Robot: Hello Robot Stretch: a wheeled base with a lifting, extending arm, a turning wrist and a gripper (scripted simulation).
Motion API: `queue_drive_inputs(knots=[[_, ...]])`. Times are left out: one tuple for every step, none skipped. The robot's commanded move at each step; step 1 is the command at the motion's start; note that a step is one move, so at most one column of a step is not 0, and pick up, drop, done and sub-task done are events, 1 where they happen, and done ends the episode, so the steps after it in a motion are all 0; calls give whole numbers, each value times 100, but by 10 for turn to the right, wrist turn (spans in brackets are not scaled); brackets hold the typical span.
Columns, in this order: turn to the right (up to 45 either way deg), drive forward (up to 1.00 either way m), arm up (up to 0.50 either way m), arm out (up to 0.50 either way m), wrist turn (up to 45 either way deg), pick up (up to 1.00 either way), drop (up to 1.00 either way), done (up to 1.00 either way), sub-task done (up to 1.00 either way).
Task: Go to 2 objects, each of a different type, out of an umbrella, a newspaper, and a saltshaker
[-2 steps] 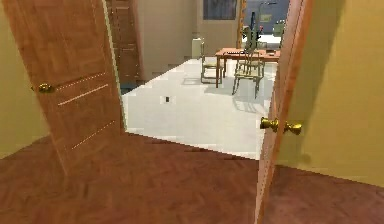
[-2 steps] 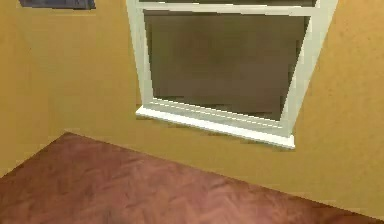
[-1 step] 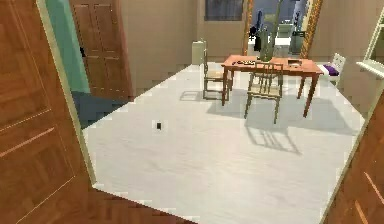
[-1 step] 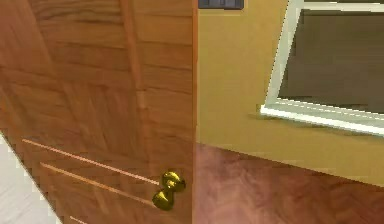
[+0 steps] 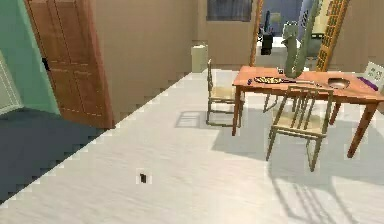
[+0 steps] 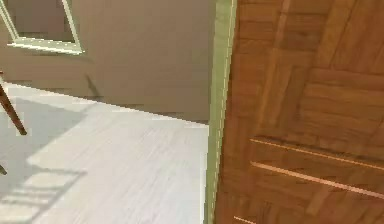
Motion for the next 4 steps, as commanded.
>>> queue_drive_inputs(knots=[[0, 100, 0, 0, 0, 0, 0, 0, 0], [-60, 0, 0, 0, 0, 0, 0, 0, 0], [0, 60, 0, 0, 0, 0, 0, 0, 0], [0, 90, 0, 0, 0, 0, 0, 0, 0]])
